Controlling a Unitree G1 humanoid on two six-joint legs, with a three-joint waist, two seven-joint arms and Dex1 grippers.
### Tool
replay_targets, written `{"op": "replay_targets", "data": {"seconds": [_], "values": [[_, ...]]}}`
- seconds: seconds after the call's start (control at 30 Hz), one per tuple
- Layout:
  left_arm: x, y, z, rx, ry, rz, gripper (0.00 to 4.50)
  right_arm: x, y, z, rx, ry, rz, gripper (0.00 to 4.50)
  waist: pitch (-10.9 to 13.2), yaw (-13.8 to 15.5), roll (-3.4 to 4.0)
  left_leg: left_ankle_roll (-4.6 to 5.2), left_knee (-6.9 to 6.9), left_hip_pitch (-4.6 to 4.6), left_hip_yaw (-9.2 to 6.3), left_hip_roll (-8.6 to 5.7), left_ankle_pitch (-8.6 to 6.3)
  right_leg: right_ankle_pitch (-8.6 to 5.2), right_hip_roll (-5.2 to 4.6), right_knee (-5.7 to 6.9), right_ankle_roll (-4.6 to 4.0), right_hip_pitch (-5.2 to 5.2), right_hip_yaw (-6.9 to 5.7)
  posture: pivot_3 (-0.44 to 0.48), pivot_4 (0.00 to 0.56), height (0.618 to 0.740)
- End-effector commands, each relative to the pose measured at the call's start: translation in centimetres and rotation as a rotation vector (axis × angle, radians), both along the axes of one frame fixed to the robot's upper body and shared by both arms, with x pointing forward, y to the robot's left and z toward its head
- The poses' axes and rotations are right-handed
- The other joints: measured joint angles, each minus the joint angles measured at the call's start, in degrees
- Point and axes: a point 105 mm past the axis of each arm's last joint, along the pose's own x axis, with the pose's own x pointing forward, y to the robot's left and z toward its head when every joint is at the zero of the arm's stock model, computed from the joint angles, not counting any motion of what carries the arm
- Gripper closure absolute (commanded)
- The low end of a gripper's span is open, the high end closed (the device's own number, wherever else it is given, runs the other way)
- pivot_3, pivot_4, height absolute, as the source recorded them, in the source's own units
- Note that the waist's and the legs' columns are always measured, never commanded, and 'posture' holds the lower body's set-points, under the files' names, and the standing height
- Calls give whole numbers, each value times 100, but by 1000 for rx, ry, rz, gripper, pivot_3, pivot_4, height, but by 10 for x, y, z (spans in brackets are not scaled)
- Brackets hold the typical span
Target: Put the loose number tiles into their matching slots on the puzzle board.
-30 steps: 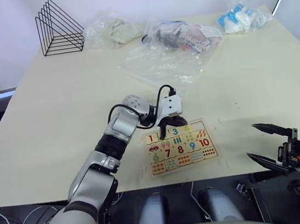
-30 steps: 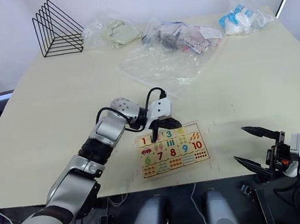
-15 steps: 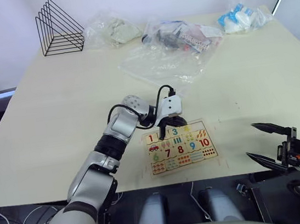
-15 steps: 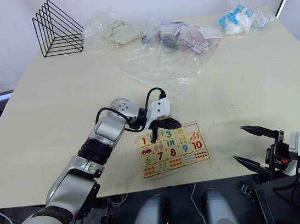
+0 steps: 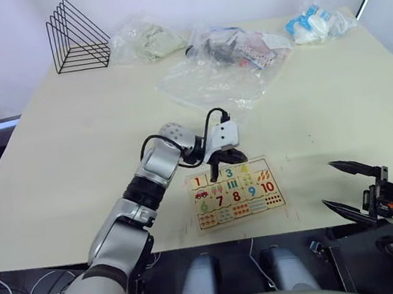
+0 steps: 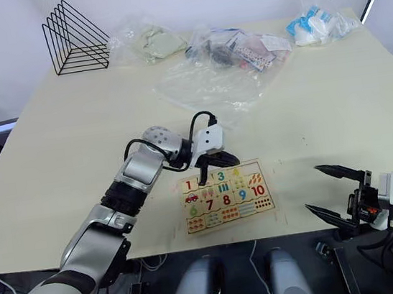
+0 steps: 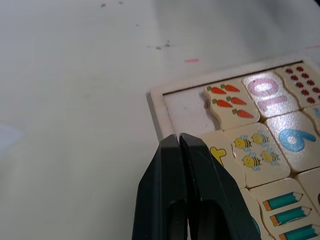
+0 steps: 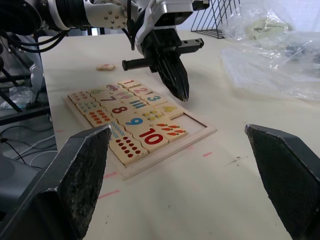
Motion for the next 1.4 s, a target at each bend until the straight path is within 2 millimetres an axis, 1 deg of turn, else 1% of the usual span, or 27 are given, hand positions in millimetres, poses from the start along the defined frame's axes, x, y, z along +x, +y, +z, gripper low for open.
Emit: {"op": "replay_targets", "data": {"seconds": [0.03,0.17,0.3,0.53,0.8,0.9,0.97,1.0,1.03,1.13,1.17,1.2,1.23,1.27,1.4], "values": [[-1,4,26,-114,-34,7,4399,2,-6,8,0,-35,-17,0,0,-2,0,0,0,1,0,0,0,0,0,0,0,0,0,0,150,740],[-1,18,30,-153,-20,49,4399,4,-7,7,2,-33,-15,0,-1,-3,2,0,-1,2,1,1,0,0,0,1,0,0,1,0,150,740],[-4,37,34,-215,-6,107,4399,7,-9,10,3,-31,-15,0,-1,-20,2,0,0,2,-1,2,0,0,0,2,0,0,2,0,150,740],[-7,75,35,-297,1,255,4399,10,-13,13,15,-25,-24,0,-1,-7,3,0,-1,3,-10,3,0,0,-2,2,-1,0,1,0,150,740],[-28,125,31,-386,29,412,4399,10,-21,10,3,1,-39,0,-1,-6,4,0,-2,6,-17,6,0,0,-3,2,-1,0,3,0,150,740],[-33,144,27,-385,24,473,4399,11,-22,9,2,4,-41,0,-1,-3,4,0,-3,8,-17,7,0,0,-3,2,-1,0,3,0,150,740],[-37,156,28,-401,1,515,3896,13,-22,9,5,4,-44,0,-1,0,4,0,-3,8,-16,7,0,0,-3,2,-2,0,3,0,150,740],[-38,162,29,-417,-5,540,3588,13,-21,9,7,3,-45,0,-1,2,3,0,-3,9,-16,7,0,0,-4,2,-1,0,3,0,150,740],[-43,170,28,-427,-16,570,3182,14,-20,10,9,2,-47,0,-1,0,4,0,-3,8,-16,7,0,0,-4,1,-1,0,2,0,150,740],[-54,183,24,-428,-29,609,1779,14,-21,12,8,3,-51,0,-1,-4,4,0,-5,10,-18,8,0,0,-6,1,-2,0,5,0,150,740],[-59,186,22,-427,-34,613,1220,14,-23,12,7,7,-57,0,-2,-4,4,0,-5,10,-18,9,0,0,-6,1,-2,0,6,0,150,740],[-67,193,19,-416,-28,629,778,14,-24,12,8,9,-66,0,-2,-4,4,0,-5,11,-17,9,0,0,-7,1,-2,0,6,0,150,740],[-73,199,16,-410,-26,642,244,15,-25,13,10,12,-74,0,-2,-5,4,0,-5,11,-16,9,0,0,-7,0,-2,0,7,0,150,740],[-78,204,14,-408,-25,659,45,15,-26,13,10,14,-81,0,-2,-9,4,0,-6,11,-17,11,-1,0,-7,0,-2,0,8,0,150,740],[-93,219,4,-416,-29,723,45,17,-30,14,8,21,-97,0,-2,18,4,0,-7,13,-15,13,-1,-1,-10,0,-3,0,6,0,150,740]]}}
